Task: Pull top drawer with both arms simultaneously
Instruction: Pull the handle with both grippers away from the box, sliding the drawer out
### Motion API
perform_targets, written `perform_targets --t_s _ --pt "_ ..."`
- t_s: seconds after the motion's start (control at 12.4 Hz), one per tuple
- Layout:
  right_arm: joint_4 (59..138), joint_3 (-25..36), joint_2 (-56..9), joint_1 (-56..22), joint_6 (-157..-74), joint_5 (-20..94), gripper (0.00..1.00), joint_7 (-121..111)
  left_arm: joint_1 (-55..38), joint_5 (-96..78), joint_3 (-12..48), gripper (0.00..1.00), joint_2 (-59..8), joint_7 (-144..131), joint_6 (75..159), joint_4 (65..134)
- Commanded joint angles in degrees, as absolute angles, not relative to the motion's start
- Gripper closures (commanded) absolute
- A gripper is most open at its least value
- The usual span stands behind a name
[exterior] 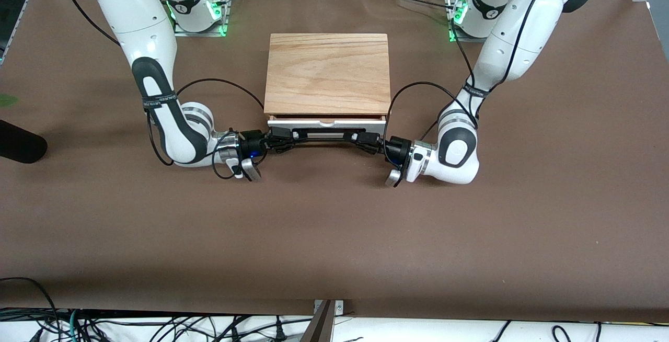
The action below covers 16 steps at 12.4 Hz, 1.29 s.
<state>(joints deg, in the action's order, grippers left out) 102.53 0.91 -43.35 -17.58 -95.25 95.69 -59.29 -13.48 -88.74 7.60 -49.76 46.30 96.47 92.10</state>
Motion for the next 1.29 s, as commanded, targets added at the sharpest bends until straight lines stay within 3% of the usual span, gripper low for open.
perform_targets --t_s 0.0,1.21 --pt "95.8 0.8 -45.9 -14.0 -94.8 96.9 0.88 -55.8 -13.4 -89.6 8.2 1.00 -49.6 38.2 95.1 87.1" --pt "79.8 0.9 -54.4 -10.7 -98.4 96.8 0.90 -49.3 -12.7 -87.6 7.2 1.00 -54.2 35.1 94.6 75.4"
